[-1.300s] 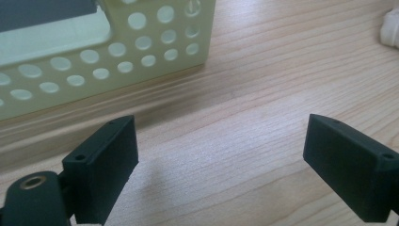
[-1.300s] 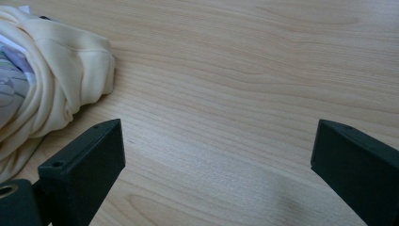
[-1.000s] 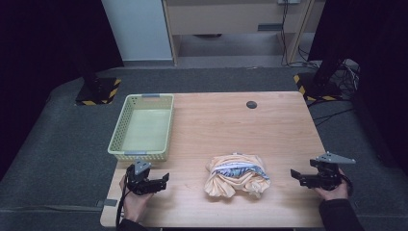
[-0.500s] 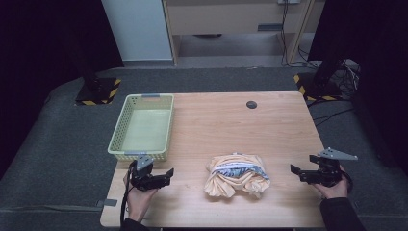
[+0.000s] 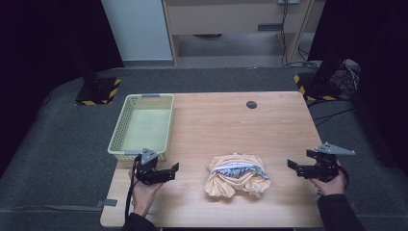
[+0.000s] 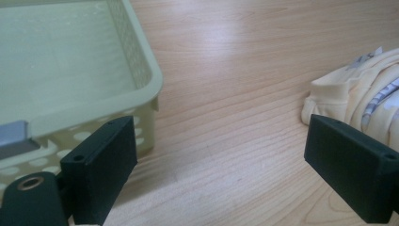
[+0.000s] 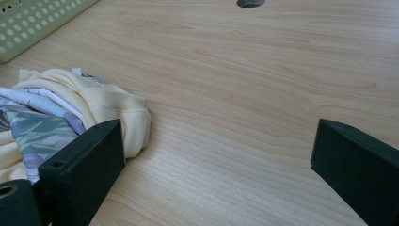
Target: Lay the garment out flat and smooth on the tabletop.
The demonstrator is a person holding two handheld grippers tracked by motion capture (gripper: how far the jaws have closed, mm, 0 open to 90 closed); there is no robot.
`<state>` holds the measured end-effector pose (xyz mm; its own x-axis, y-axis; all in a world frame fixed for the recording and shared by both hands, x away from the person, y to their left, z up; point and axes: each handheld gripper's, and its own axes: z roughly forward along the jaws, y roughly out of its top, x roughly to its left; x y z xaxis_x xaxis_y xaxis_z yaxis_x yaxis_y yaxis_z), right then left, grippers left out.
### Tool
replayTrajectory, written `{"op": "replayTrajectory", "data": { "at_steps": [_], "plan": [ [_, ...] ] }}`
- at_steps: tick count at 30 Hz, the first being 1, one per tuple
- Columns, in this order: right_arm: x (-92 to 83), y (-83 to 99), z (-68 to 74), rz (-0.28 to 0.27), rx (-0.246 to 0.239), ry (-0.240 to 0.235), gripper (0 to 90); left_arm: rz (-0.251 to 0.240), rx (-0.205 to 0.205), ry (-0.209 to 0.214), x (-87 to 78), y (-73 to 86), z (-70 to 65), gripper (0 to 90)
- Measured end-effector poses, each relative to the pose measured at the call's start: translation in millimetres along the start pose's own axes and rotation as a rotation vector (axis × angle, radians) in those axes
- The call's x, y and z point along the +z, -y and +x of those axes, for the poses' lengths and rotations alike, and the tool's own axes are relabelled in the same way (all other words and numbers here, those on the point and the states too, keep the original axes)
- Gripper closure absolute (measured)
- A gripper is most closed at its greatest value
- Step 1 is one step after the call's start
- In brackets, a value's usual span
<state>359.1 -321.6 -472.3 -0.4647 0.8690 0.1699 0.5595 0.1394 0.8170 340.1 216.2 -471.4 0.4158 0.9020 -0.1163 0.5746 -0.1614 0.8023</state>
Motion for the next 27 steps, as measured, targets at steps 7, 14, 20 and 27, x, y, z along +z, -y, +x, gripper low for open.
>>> {"op": "replayTrajectory", "data": {
  "at_steps": [7, 14, 20, 27],
  "plan": [
    [4.5, -4.9, 2.8, -0.009, -0.001, -0.011, 3.7, -0.004, 0.007, 0.015, 6.8, -7.7, -5.1, 9.4],
    [14.5, -9.4, 7.3, 0.001, -0.013, -0.027, 3.9, -0.001, 0.016, 0.039, 15.8, -13.4, -12.8, 9.6],
    [21.4, -12.1, 9.8, 0.005, -0.019, -0.037, 4.2, -0.001, 0.021, 0.061, 23.3, -18.7, -19.9, 10.0],
    [29.8, -14.0, 11.7, 0.012, -0.020, -0.051, 4.7, 0.006, 0.029, 0.083, 32.2, -21.5, -26.9, 10.4]
  ]
}}
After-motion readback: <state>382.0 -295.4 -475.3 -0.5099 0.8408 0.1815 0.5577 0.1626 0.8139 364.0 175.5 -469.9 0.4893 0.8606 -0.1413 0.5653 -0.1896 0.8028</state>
